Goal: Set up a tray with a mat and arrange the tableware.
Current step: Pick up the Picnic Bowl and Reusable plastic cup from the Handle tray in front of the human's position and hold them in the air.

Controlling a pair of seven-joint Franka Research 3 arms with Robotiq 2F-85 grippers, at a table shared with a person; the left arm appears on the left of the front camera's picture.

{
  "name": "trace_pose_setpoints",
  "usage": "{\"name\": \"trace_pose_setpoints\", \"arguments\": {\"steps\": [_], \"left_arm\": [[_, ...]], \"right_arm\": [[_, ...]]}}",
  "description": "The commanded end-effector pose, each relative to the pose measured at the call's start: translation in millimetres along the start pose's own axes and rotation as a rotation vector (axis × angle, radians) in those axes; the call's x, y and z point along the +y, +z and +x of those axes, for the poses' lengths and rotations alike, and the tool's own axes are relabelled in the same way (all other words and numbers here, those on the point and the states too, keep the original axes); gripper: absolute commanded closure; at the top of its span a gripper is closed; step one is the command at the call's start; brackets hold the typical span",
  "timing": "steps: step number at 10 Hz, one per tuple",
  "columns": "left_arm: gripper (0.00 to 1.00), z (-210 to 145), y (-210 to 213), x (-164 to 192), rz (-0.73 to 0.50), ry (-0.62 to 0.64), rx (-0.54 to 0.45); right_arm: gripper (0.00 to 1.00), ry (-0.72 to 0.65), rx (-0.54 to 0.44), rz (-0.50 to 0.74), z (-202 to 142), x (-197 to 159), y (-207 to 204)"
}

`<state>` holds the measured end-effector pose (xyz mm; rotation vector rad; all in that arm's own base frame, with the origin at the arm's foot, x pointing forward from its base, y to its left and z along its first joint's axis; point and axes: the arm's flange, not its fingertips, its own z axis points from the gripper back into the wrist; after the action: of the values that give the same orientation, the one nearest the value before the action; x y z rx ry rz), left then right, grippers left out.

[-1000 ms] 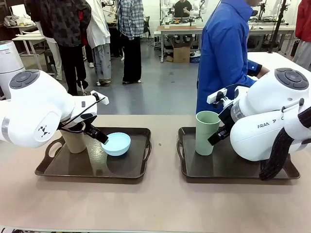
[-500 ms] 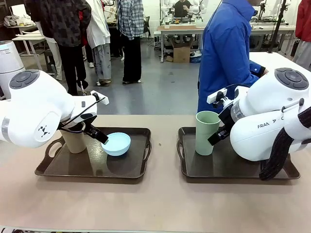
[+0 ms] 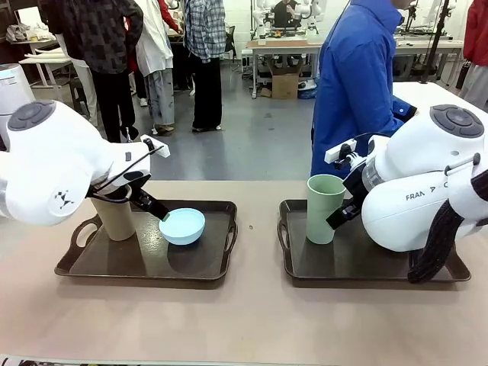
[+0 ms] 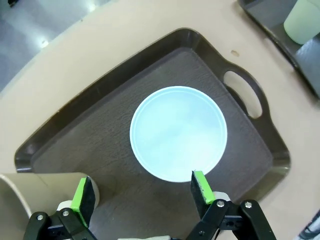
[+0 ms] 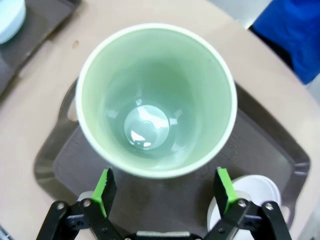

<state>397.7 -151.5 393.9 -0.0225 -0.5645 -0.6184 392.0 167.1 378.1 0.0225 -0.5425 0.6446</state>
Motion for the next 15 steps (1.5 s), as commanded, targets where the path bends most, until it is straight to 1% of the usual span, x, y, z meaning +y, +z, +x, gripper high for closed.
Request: {"name": "trace_pose_setpoints", "arguments": {"steps": [1,2,3,4,5,6,7,8,9,10,11,12,13,14,15], "left_arm": [[0.0,-35,44,-21,0.013,-0.015,0.074],[0.0,-41,61,-29,0.037,0.004,0.118],[0.0,-43,74,-38,0.059,0.064,0.205],[0.0,-49,88,-51,0.036,0.119,0.243],[0.0,-54,101,-58,-0.01,0.146,0.252],[0.0,-58,115,-61,-0.022,0.178,0.225],[0.0,-62,128,-60,-0.047,0.207,0.184],[0.0,-62,143,-51,-0.129,0.28,0.144],[0.0,-62,156,-32,-0.222,0.338,0.097],[0.0,-64,167,-10,-0.297,0.396,0.053],[0.0,-68,175,10,-0.367,0.438,0.028],[0.0,-75,184,31,-0.463,0.471,-0.001],[0.0,-84,192,50,-0.505,0.504,-0.027],[0.0,-90,197,68,-0.567,0.547,-0.031],[0.0,-99,194,91,-0.634,0.596,-0.04]], "right_arm": [[0.0,-0.061,0.085,-0.021,-33,18,57],[0.0,-0.126,0.145,-0.032,-46,24,84],[0.0,-0.205,0.227,-0.063,-59,30,101],[0.0,-0.223,0.263,-0.059,-77,38,121],[0.0,-0.249,0.263,-0.061,-90,35,132],[0.0,-0.304,0.265,-0.043,-100,27,141],[0.0,-0.329,0.265,-0.006,-105,20,145],[0.0,-0.331,0.226,0.032,-106,11,147],[0.0,-0.359,0.194,0.104,-107,-4,148],[0.0,-0.385,0.14,0.262,-110,-21,150],[0.0,-0.432,0.083,0.351,-115,-35,151],[0.0,-0.471,0.03,0.437,-122,-53,156],[0.0,-0.503,-0.011,0.483,-130,-67,162],[0.0,-0.55,-0.039,0.534,-140,-81,165],[0.0,-0.62,-0.075,0.586,-154,-100,165]]}}
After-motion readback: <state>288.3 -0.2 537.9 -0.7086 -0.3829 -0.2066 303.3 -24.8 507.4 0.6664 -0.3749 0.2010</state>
